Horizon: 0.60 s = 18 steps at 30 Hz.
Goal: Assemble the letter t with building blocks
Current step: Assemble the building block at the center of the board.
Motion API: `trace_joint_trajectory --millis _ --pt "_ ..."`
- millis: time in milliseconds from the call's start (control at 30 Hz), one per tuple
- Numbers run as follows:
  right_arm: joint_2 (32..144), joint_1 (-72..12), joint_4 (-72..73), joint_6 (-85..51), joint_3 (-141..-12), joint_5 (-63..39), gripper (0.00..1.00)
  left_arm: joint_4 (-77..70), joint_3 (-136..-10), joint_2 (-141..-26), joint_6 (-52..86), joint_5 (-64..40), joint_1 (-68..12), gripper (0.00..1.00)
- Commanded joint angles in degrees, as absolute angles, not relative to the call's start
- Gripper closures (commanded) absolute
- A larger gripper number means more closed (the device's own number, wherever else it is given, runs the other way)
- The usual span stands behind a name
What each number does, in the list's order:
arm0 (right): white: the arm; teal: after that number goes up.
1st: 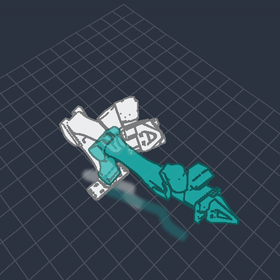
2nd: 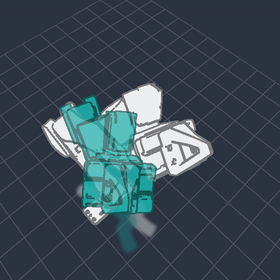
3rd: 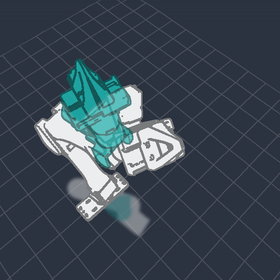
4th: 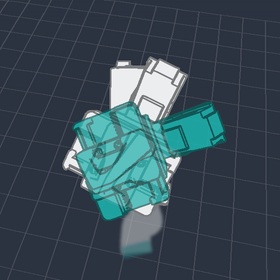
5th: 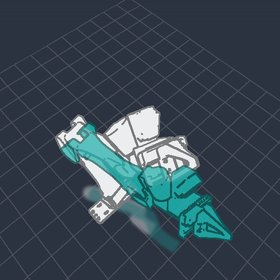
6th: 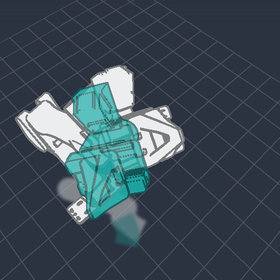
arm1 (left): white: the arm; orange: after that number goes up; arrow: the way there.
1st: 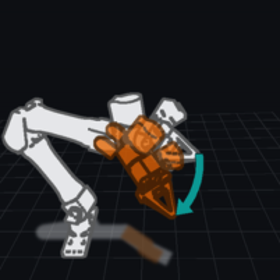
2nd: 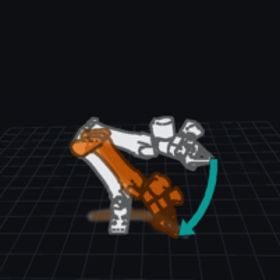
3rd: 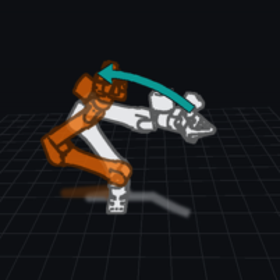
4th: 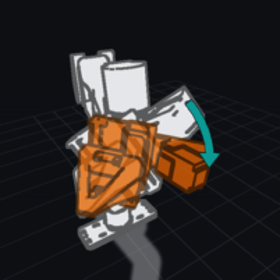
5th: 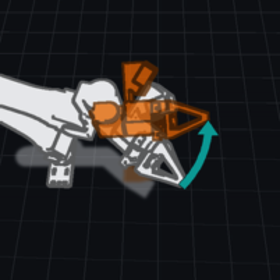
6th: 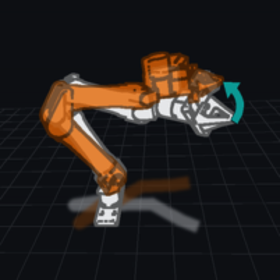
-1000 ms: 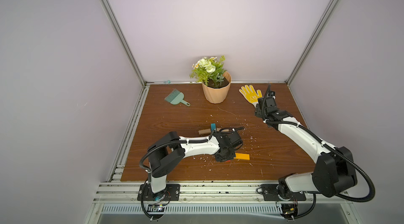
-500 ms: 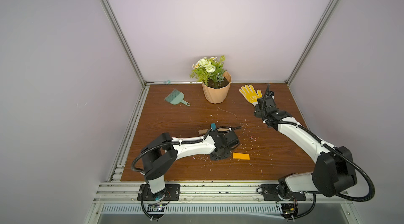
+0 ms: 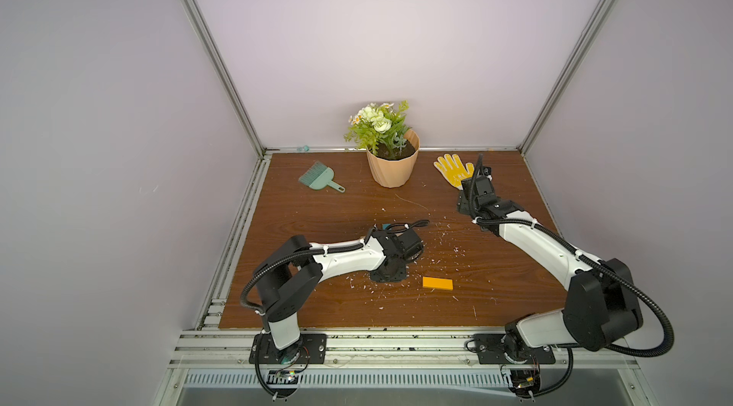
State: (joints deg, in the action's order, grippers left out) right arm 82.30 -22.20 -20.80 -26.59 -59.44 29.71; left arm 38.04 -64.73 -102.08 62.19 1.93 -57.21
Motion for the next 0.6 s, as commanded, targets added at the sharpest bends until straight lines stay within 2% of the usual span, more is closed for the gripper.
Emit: trace_joint_trajectory --millis 0,567 --pt "82.18 -22.68 -20.13 -26.23 -61.22 30.88 0.21 39.15 -65.78 -103.94 58.18 1.62 -56.43 0.86" --pt "83.27 -23.38 -20.30 -25.85 -61.79 31.11 0.21 35.22 -63.36 -105.54 57.83 -1.11 -53.13 0.82"
